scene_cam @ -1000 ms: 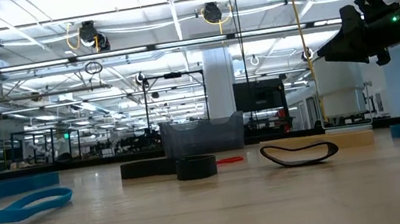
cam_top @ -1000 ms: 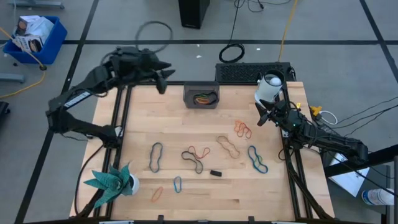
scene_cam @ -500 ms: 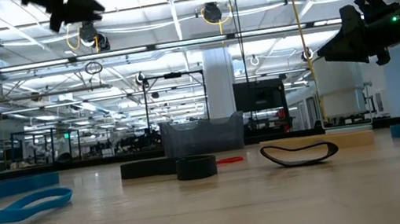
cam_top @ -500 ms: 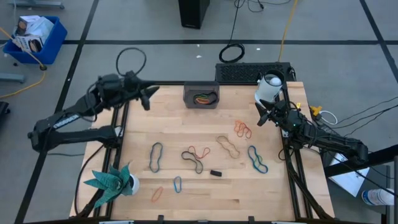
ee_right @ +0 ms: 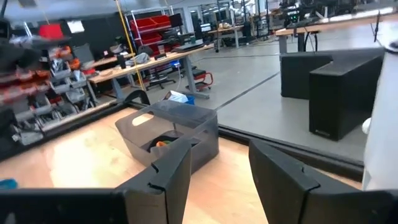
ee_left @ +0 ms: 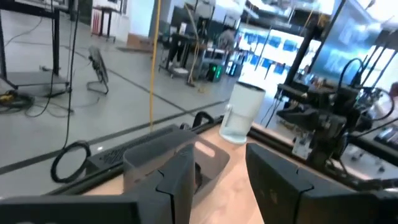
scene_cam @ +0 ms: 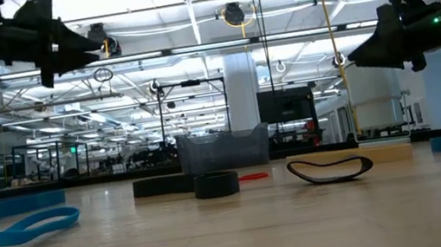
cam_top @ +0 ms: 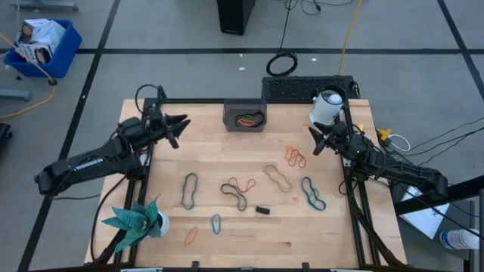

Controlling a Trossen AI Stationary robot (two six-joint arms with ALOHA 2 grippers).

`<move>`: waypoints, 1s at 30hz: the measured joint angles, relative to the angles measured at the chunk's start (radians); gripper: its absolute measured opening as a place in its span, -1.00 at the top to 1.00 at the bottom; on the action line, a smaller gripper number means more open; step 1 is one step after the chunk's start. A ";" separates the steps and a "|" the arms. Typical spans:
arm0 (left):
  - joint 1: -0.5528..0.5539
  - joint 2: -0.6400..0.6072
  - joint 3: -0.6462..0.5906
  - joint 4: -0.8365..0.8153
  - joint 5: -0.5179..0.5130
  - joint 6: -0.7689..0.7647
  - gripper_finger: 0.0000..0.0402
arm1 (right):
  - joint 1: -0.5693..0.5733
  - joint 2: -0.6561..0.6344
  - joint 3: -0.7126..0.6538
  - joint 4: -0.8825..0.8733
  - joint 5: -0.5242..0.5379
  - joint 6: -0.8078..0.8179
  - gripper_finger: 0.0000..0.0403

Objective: Pick and place rubber bands into bin
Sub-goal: Put the top orange rubber band into the black bin

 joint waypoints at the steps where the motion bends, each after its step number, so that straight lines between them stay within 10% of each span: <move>1: 0.000 -0.014 -0.016 0.003 0.000 -0.001 0.25 | 0.000 0.000 0.005 0.003 -0.018 -0.032 0.23; 9: 0.001 -0.044 -0.052 -0.003 -0.010 -0.001 0.25 | 0.001 0.091 0.203 -0.073 -0.114 -0.248 0.23; 19: 0.001 -0.043 -0.052 -0.004 -0.011 -0.001 0.25 | 0.002 0.538 0.559 -0.412 -0.167 -0.272 0.23; 30: 0.001 -0.043 -0.052 -0.011 -0.011 -0.002 0.25 | 0.002 0.897 0.599 -0.415 -0.296 -0.278 0.23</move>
